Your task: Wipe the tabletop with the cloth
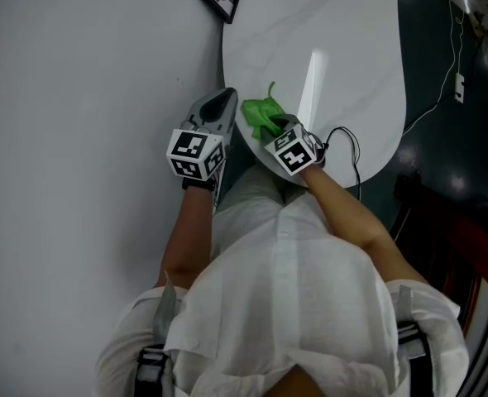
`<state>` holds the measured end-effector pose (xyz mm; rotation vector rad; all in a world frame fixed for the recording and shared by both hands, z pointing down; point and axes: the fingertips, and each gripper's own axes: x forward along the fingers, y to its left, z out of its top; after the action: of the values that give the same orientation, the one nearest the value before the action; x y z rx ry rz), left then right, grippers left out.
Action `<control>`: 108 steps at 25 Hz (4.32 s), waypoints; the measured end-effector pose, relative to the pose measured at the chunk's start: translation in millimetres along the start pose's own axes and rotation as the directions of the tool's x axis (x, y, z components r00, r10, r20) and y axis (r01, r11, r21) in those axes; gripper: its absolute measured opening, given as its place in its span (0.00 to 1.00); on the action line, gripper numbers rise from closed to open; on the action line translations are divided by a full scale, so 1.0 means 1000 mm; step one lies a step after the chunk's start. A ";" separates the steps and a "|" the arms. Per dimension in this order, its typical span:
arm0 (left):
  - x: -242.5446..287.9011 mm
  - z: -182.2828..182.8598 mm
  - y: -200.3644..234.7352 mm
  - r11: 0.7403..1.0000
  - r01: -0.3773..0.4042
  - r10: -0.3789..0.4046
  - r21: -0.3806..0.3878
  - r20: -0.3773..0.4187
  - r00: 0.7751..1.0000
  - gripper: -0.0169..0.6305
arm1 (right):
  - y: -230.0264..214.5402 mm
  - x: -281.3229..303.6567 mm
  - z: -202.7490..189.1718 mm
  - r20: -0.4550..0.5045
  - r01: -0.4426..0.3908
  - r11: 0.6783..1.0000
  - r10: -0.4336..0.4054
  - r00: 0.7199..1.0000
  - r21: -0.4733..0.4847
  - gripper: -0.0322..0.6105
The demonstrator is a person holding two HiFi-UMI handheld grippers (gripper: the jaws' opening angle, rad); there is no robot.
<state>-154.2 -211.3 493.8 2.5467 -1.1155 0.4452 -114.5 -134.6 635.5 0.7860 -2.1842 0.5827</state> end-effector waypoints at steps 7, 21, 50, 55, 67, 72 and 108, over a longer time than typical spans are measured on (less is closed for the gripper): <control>0.014 -0.004 -0.015 1.000 0.031 -0.030 0.005 -0.012 0.999 0.07 | 0.012 -0.017 -0.033 -0.026 -0.079 0.995 0.077 0.997 -0.054 0.18; 0.059 0.006 -0.089 0.999 0.051 -0.051 0.009 -0.014 0.999 0.07 | -0.069 -0.094 -0.111 -0.033 0.018 0.999 -0.016 0.999 0.043 0.18; 0.077 -0.025 -0.162 0.993 -0.105 0.104 -0.057 -0.016 0.994 0.07 | -0.198 -0.217 -0.252 -0.098 0.215 0.959 -0.199 0.975 0.187 0.18; 0.067 -0.031 -0.155 0.995 -0.078 0.077 -0.063 -0.019 0.997 0.07 | -0.178 -0.217 -0.256 -0.117 0.239 0.945 -0.218 0.969 0.223 0.18; 0.003 -0.068 -0.131 0.996 -0.045 0.042 -0.079 -0.039 0.998 0.07 | -0.090 -0.178 -0.230 -0.133 0.232 0.947 -0.206 0.970 0.222 0.18; -0.019 -0.078 -0.124 0.996 -0.047 0.044 -0.074 -0.039 0.998 0.07 | -0.063 -0.157 -0.211 -0.118 0.217 0.954 -0.196 0.973 0.206 0.18; -0.115 0.022 -0.048 0.981 -0.193 0.190 -0.002 0.188 0.964 0.07 | -0.089 -0.248 -0.026 0.483 0.050 0.910 -0.264 0.835 0.411 0.18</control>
<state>-189.4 -114.7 419.5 2.5470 -1.4400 0.2642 95.1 -94.2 477.9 1.4787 -2.4912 0.7930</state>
